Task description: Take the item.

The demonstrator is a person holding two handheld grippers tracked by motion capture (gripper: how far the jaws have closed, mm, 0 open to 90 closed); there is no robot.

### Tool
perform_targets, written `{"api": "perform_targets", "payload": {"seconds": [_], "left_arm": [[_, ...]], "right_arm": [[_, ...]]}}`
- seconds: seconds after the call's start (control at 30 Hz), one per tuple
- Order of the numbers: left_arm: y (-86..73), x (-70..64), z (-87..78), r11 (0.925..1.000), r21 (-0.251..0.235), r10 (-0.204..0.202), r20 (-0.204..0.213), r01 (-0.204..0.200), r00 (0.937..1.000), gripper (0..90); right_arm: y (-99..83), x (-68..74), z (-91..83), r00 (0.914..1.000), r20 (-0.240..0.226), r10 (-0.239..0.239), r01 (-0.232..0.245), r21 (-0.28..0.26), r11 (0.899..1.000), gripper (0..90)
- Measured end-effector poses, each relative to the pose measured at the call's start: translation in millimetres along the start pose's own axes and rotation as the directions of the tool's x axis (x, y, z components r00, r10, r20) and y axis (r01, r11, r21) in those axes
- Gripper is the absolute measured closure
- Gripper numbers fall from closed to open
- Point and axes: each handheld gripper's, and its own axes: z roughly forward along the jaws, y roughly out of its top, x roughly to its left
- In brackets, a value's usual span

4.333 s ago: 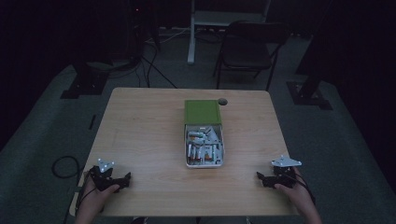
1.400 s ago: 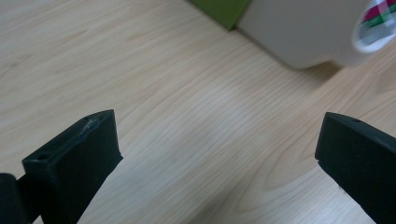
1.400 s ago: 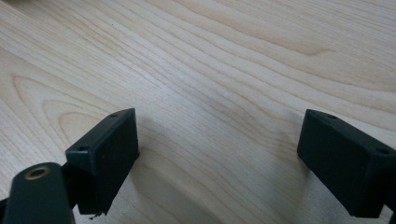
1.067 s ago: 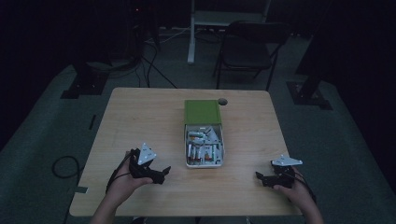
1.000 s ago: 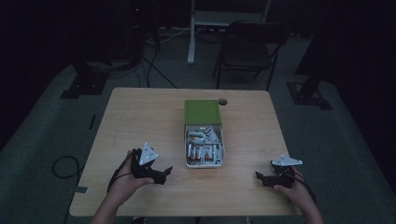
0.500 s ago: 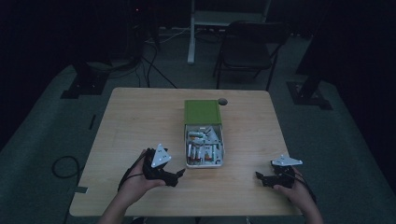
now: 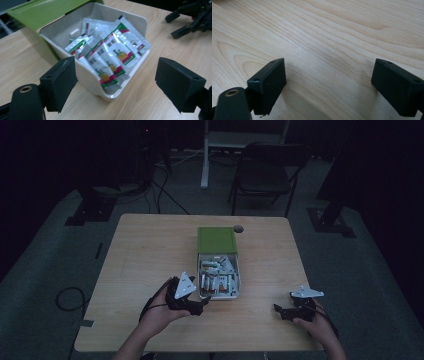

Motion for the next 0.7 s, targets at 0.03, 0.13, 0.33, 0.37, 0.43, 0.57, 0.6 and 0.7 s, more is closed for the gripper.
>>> {"api": "perform_targets", "payload": {"seconds": [0.03, 0.13, 0.33, 0.37, 0.43, 0.57, 0.6, 0.7], "left_arm": [[1.1, -1.4, 1.8, 1.0, -0.001, 0.003, 0.006, -0.003, 1.0, 18.3], [4.0, -4.9, 7.8, 0.9999, 0.001, 0.011, 0.017, -0.011, 0.9998, 18.4], [4.8, -9.7, 22.8, 0.9999, 0.011, 0.004, 0.016, -0.005, 0.9999, 20.0], [4.5, -10.0, 25.4, 0.9999, 0.015, 0.002, 0.018, -0.002, 0.9998, 20.2], [3.6, -10.2, 30.3, 0.9997, 0.021, 0.007, 0.014, -0.008, 0.9999, 20.5], [2.2, -11.0, 38.2, 0.9995, 0.027, 0.015, 0.007, -0.015, 0.9999, 20.9], [2.4, -11.4, 39.5, 0.9993, 0.03, 0.02, 0.004, -0.02, 0.9998, 20.9], [3.1, -12.9, 44.0, 0.9991, 0.038, 0.018, 0.004, -0.019, 0.9998, 20.9]], "right_arm": [[0.0, 0.0, 0.0, 1.0, 0.0, 0.0, 0.0, 0.0, 1.0, 11.8], [0.0, 0.0, 0.0, 1.0, 0.0, 0.0, 0.0, 0.0, 1.0, 11.9], [0.0, 0.0, 0.0, 1.0, 0.0, 0.0, 0.0, 0.0, 1.0, 11.8], [0.0, 0.0, 0.0, 1.0, 0.0, 0.0, 0.0, -0.001, 1.0, 11.9], [0.0, 0.0, 0.0, 1.0, 0.0, 0.0, 0.0, 0.0, 1.0, 11.9], [0.0, 0.0, 0.0, 1.0, 0.0, 0.0, 0.0, 0.0, 1.0, 11.9], [0.0, 0.0, 0.0, 1.0, 0.0, 0.0, 0.0, 0.0, 1.0, 11.9], [0.0, 0.0, 0.0, 1.0, 0.0, 0.0, 0.0, 0.0, 1.0, 11.9]]}}
